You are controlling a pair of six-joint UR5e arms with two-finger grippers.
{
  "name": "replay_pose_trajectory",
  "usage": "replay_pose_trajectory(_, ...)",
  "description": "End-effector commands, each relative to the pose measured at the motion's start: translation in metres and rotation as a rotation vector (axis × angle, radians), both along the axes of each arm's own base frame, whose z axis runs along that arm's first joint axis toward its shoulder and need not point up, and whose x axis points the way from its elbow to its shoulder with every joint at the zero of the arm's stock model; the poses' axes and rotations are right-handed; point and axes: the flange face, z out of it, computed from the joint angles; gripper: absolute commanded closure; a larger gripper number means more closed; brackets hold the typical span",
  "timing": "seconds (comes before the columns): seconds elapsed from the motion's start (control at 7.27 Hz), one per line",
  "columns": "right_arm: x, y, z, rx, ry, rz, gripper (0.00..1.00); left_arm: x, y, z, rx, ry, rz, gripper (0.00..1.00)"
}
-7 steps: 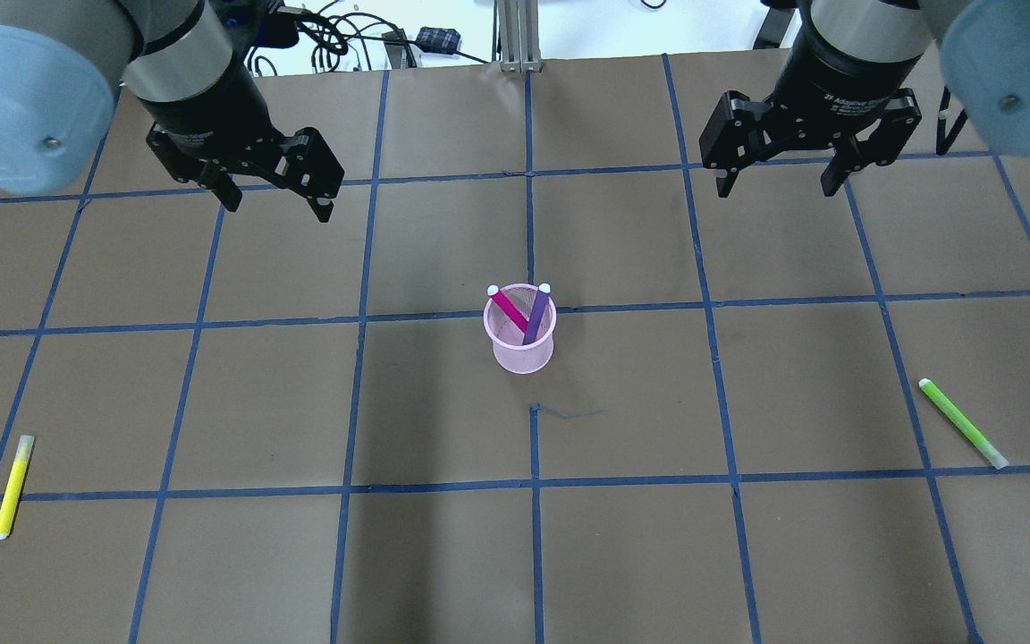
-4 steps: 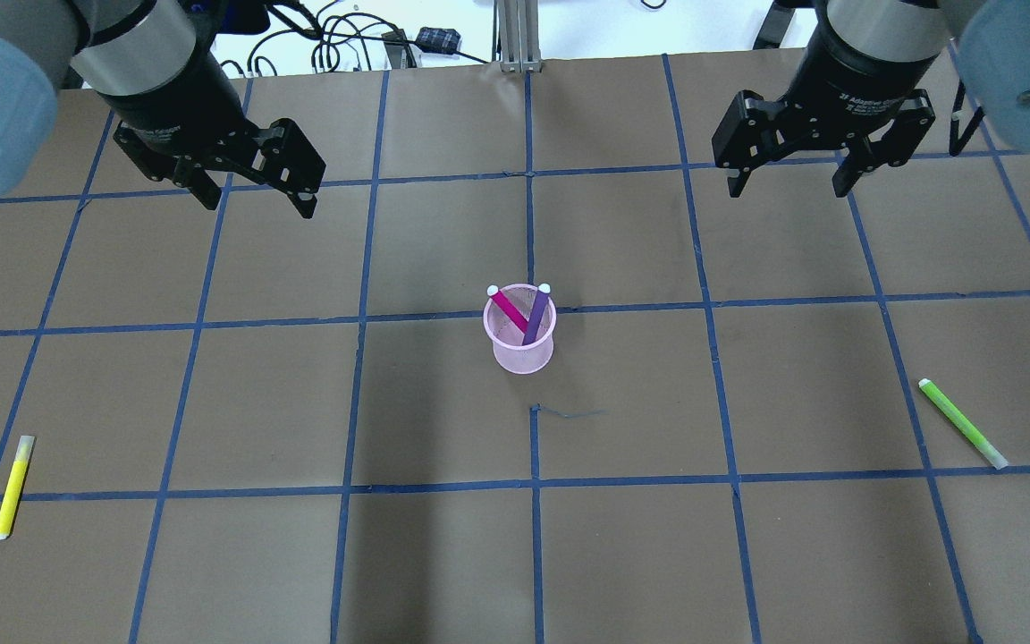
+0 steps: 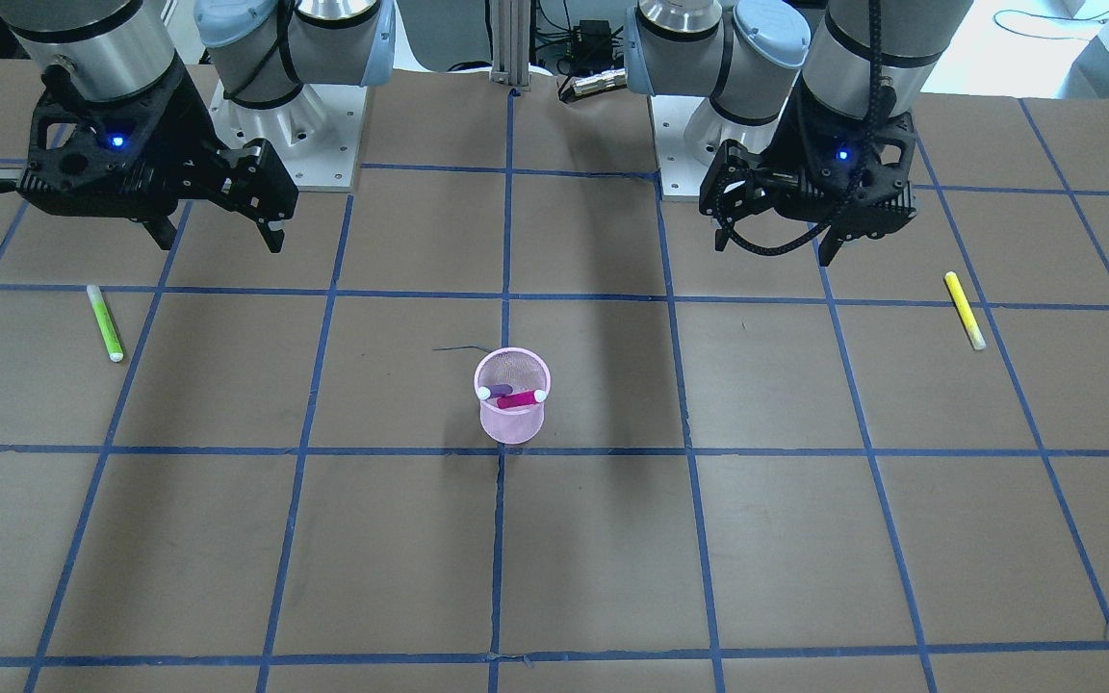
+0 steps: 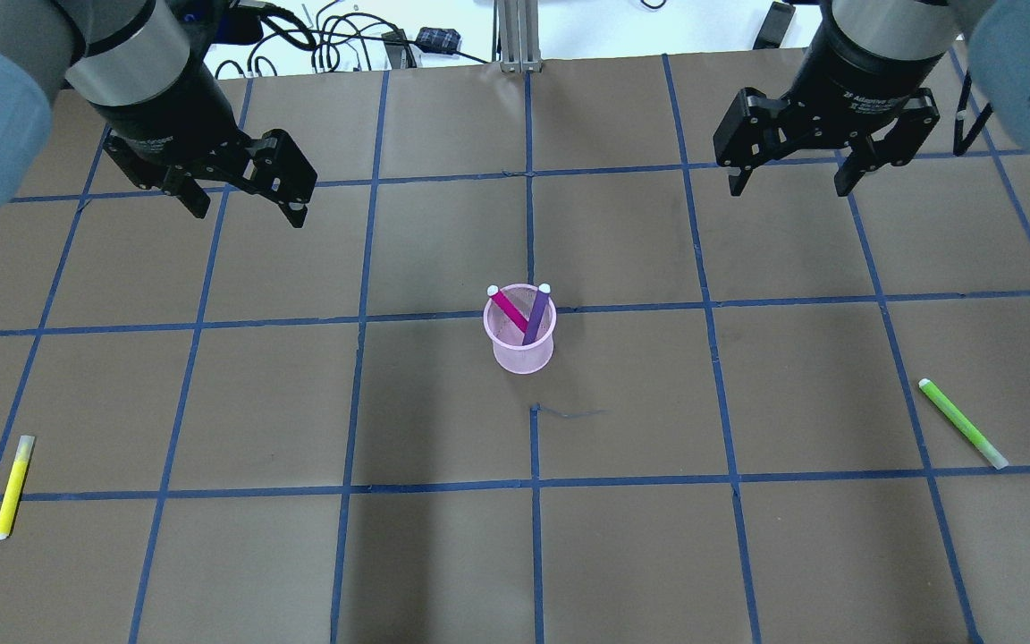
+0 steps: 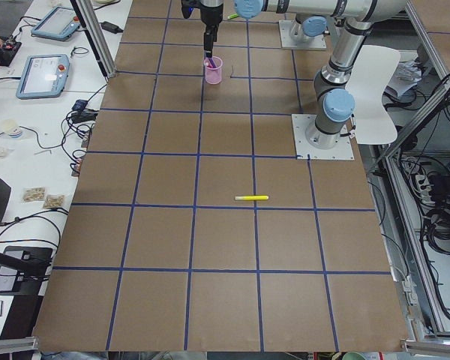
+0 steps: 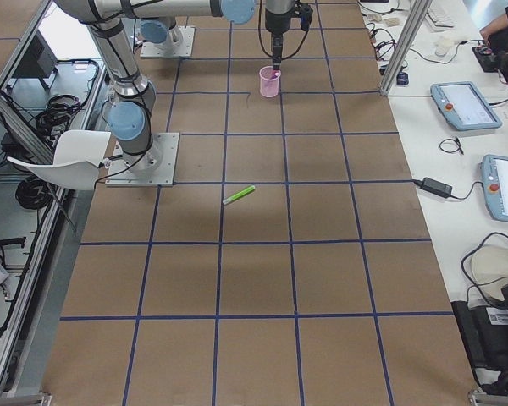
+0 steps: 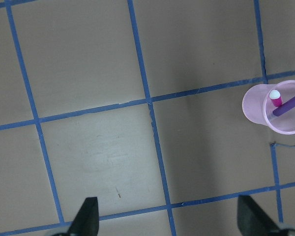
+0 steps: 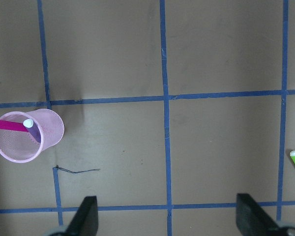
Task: Insert purple and pink pens into pink cup
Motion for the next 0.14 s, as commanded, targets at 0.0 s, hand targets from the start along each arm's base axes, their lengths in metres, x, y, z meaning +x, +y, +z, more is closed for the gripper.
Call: replay_pose_trajectory(0.0,0.0005,0.0012,0.0009,0.0,-0.001,-0.001,0.0,0.0038,-0.0027,0.0032,-0.005,0.005,0.01,0.0)
